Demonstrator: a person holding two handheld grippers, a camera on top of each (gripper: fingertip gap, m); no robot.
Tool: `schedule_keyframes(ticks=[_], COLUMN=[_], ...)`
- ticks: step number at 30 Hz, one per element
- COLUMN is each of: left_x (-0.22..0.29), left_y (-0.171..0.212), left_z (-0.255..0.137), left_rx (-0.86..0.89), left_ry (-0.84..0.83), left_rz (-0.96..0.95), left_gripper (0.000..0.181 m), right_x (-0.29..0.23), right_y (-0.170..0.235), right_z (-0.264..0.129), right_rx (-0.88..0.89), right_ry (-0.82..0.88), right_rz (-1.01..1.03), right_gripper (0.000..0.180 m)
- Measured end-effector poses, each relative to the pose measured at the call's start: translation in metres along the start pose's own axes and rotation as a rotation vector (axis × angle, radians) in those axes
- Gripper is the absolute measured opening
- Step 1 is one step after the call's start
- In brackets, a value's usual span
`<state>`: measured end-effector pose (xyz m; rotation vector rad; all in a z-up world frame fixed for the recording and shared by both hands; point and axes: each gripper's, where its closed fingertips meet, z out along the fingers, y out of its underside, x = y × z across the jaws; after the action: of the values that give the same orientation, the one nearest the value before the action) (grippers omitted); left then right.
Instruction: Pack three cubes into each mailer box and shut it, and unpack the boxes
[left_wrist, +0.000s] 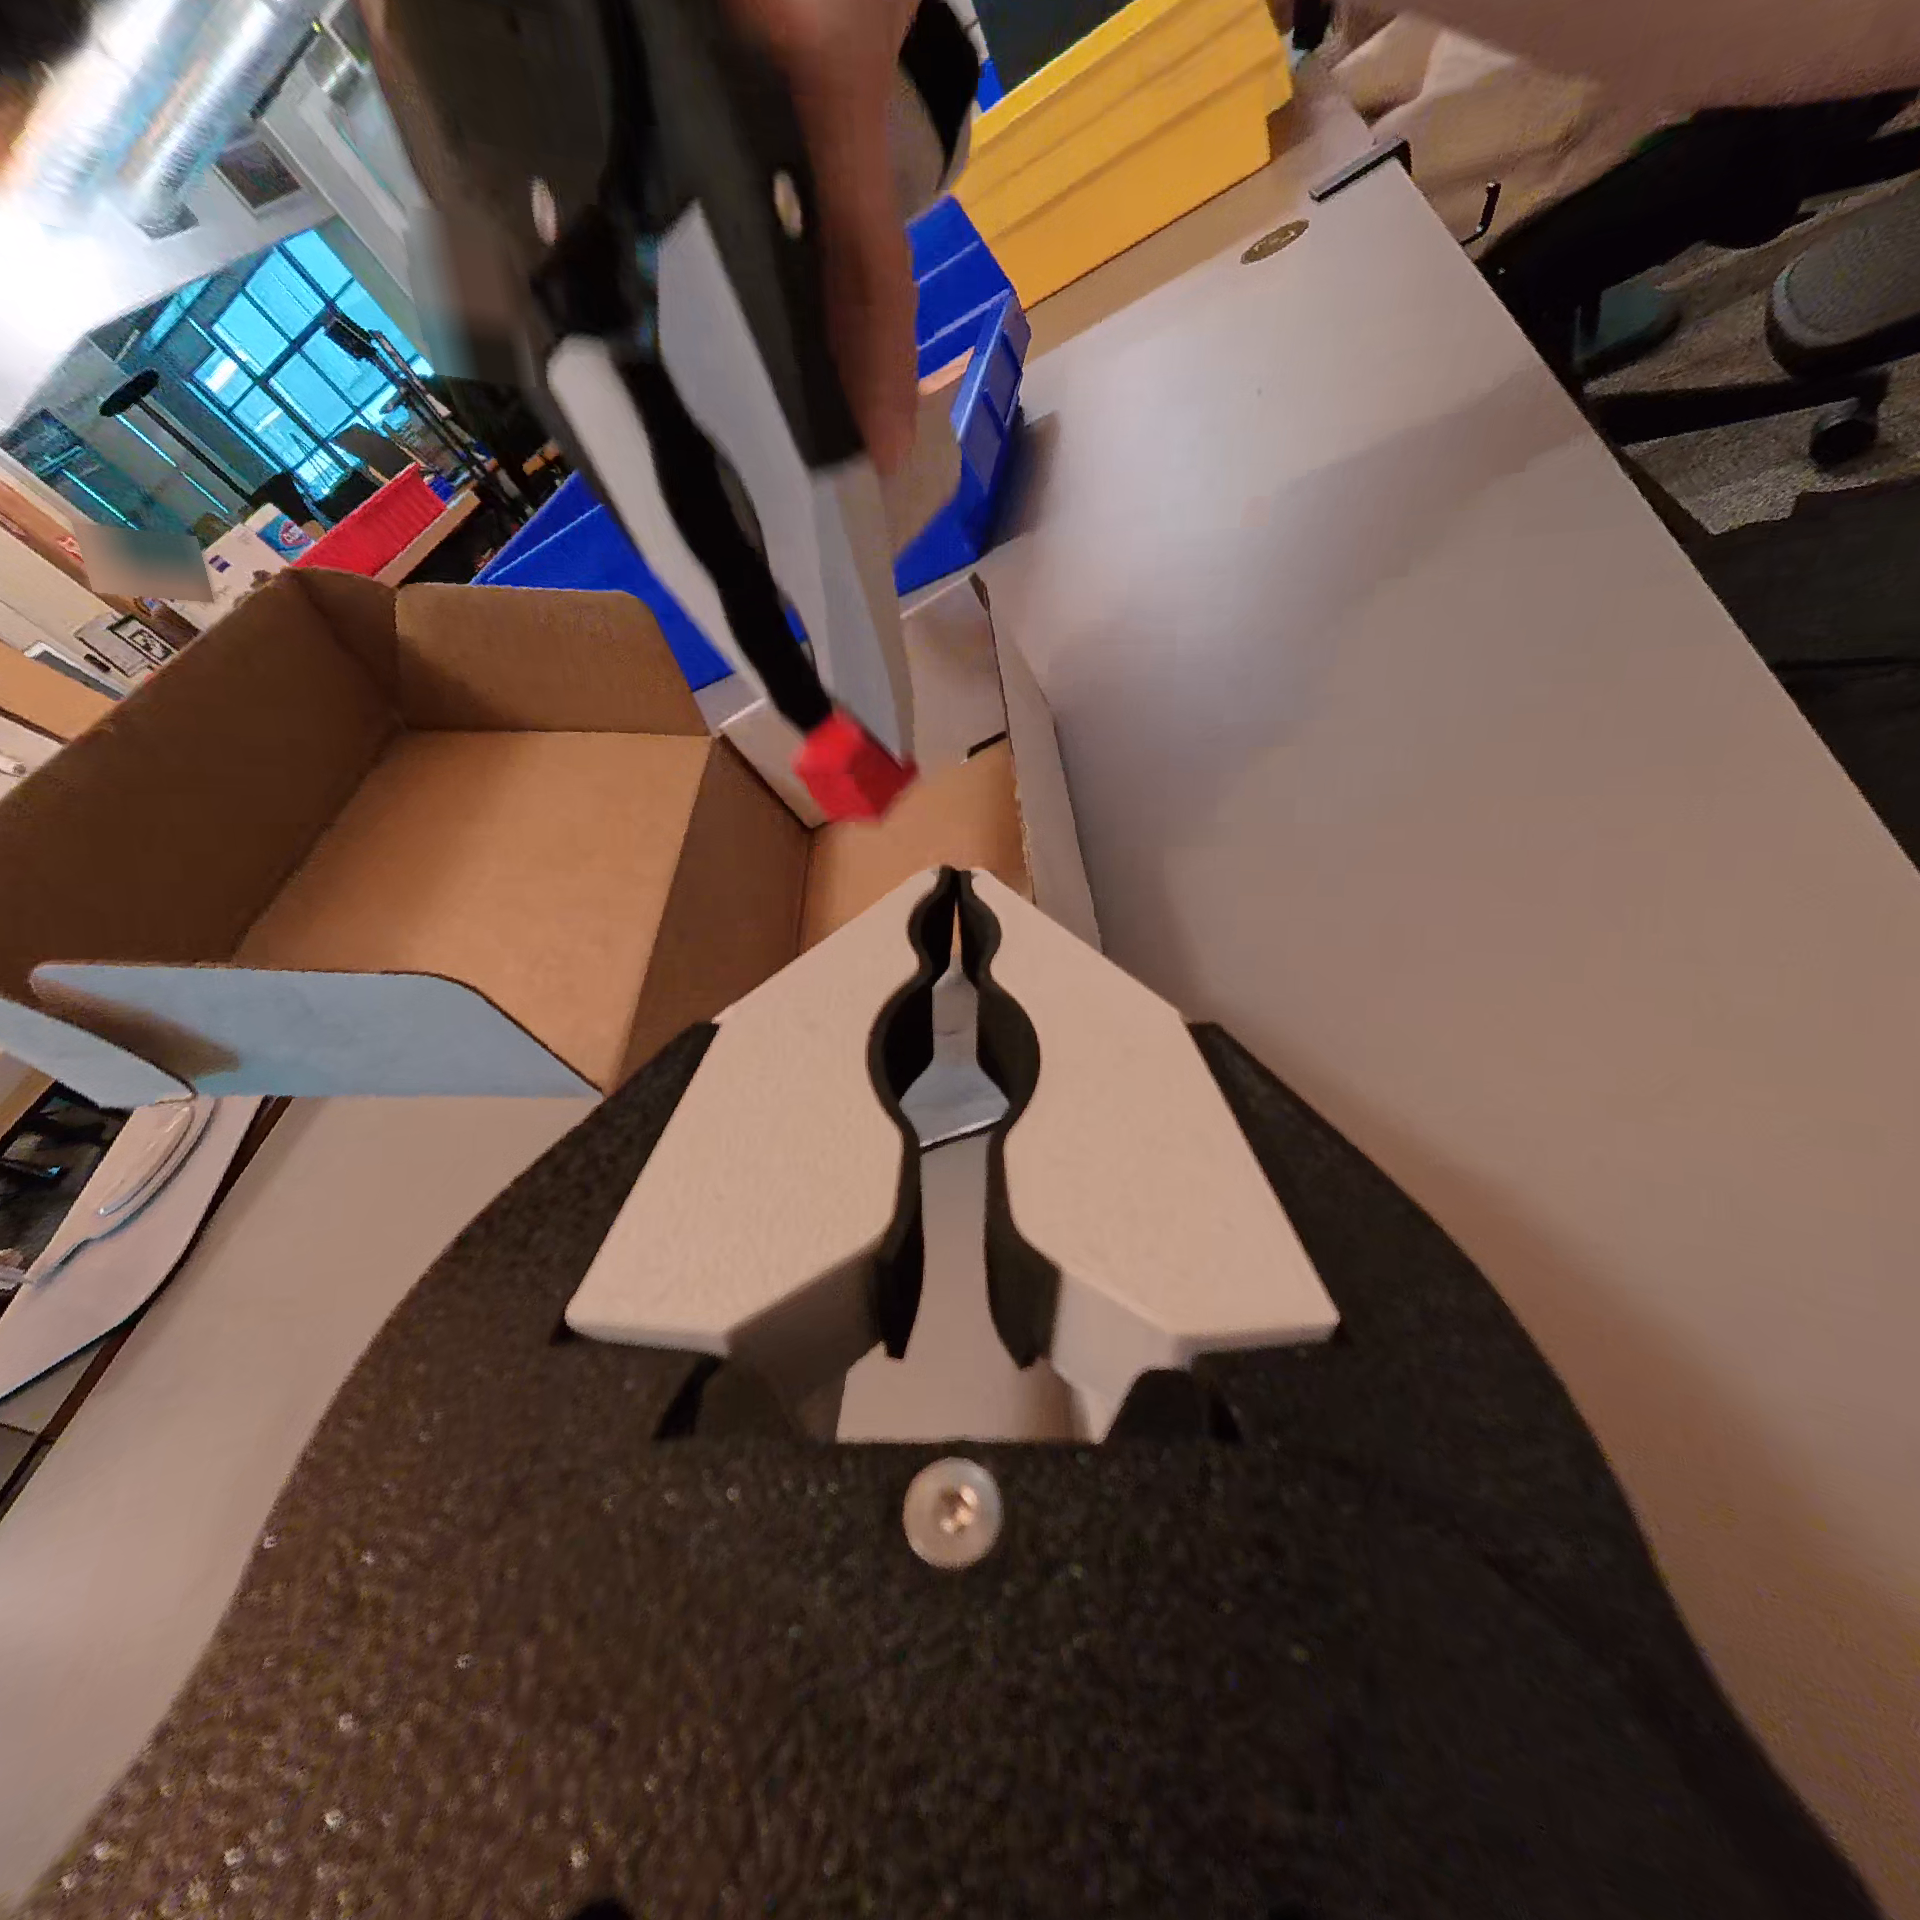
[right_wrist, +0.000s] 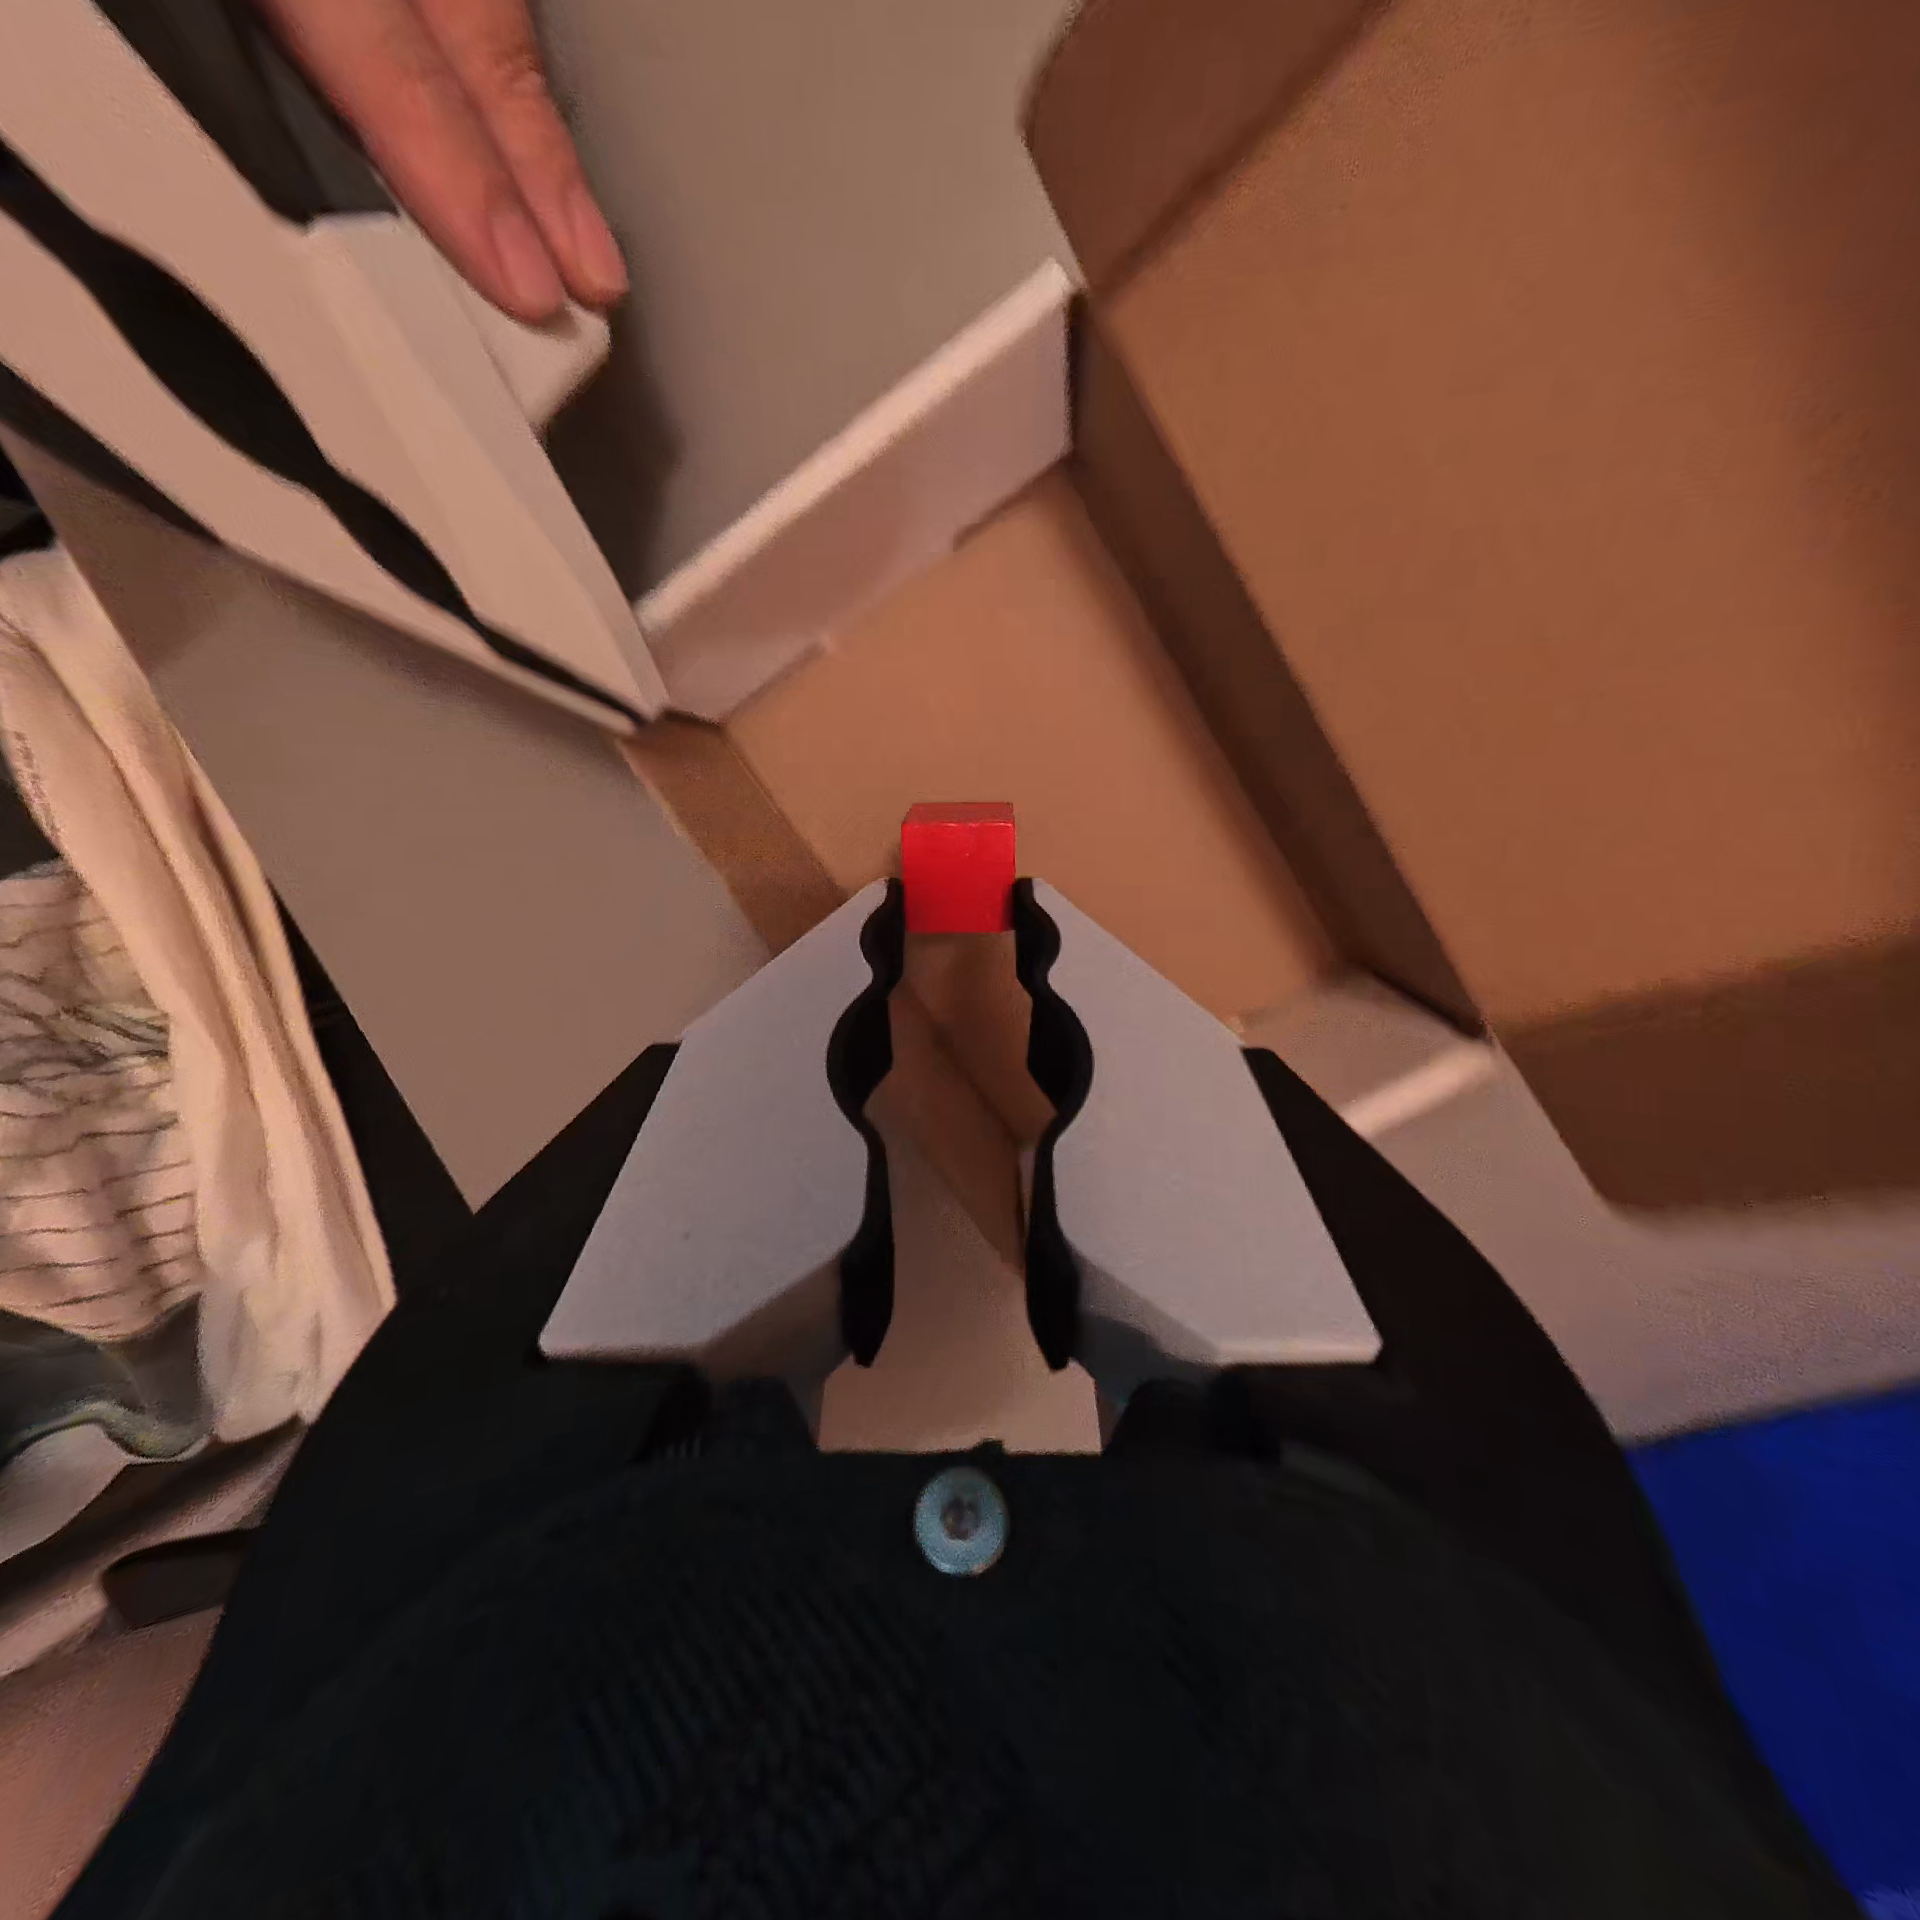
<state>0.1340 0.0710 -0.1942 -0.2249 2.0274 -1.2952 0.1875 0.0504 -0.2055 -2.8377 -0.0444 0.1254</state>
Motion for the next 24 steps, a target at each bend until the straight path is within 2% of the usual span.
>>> schedule_keyframes(ticks=[2,4,8,11,13,16,18,19,21,24], left_x=[0.000,0.000,0.000,0.000,0.000,-0.001,-0.003,-0.004,-0.011,-0.038], left_y=[0.000,0.001,0.003,0.004,0.005,0.006,0.005,0.005,0.003,-0.011], left_z=[0.000,0.001,0.003,0.003,0.004,0.005,0.004,0.004,0.002,-0.005], left_rx=[-0.002,-0.008,-0.023,-0.028,-0.034,-0.042,-0.038,-0.033,-0.014,0.069], left_ry=[-0.002,0.000,0.001,-0.001,-0.006,-0.014,-0.027,-0.037,-0.071,-0.217], left_rz=[0.001,0.003,0.011,0.012,0.016,0.025,0.023,0.021,0.005,-0.097], left_gripper=[0.000,0.000,0.000,0.000,0.000,0.000,0.000,0.000,0.000,0.000], right_x=[0.017,0.052,0.135,0.182,0.198,0.215,0.209,0.206,0.191,0.153], right_y=[0.021,0.056,0.153,0.226,0.249,0.260,0.261,0.253,0.213,0.130], right_z=[-0.031,-0.073,-0.146,-0.154,-0.141,-0.128,-0.129,-0.137,-0.153,-0.169], right_rx=[0.042,0.078,0.106,0.056,0.074,0.110,0.087,0.125,0.286,0.572], right_ry=[0.093,0.265,0.613,0.704,0.657,0.653,0.676,0.715,0.760,0.766], right_rz=[0.051,0.168,0.506,0.687,0.763,0.801,0.815,0.808,0.724,0.498], right_gripper=[0.020,0.020,0.019,0.020,0.020,0.025,0.061,0.066,0.064,0.044])
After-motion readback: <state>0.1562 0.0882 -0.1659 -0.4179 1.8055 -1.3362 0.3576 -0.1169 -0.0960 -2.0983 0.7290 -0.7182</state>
